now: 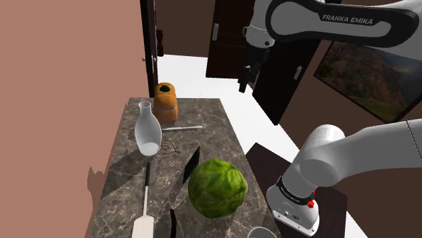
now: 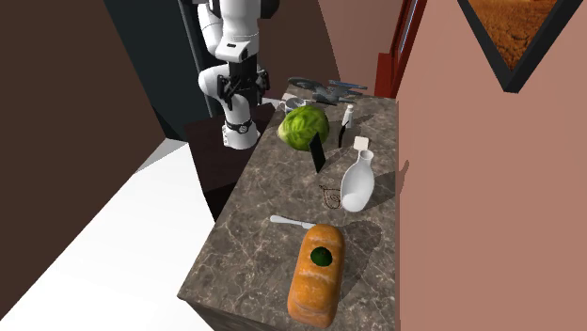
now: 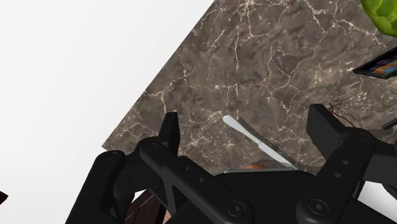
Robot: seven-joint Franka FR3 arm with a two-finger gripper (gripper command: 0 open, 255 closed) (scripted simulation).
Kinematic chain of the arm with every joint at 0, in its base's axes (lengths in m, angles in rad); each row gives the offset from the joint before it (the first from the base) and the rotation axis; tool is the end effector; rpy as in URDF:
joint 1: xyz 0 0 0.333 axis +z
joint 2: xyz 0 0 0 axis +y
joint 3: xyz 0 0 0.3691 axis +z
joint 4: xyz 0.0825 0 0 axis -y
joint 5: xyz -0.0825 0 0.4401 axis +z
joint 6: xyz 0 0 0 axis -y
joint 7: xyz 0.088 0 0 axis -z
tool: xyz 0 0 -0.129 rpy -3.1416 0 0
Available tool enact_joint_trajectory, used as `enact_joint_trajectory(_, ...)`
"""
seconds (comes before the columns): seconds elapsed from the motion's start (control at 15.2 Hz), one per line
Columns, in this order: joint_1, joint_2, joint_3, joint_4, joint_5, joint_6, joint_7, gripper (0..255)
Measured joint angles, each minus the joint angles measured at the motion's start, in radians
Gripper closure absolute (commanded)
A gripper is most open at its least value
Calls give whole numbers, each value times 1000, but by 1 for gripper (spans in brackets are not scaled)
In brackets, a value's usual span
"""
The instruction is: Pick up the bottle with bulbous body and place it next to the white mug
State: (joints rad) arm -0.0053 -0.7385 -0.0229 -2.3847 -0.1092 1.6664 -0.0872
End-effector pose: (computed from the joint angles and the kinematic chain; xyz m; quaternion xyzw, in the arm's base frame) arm 0.3478 -0.0247 0.5838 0.9982 0.0370 0.0075 0.0472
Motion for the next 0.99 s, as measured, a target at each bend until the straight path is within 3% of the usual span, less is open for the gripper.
enact_joint_trajectory(0.2,8,21,15,-6,13,29,21,0)
enact_joint_trajectory(0.99,71,341,161,139,102,238,223,0)
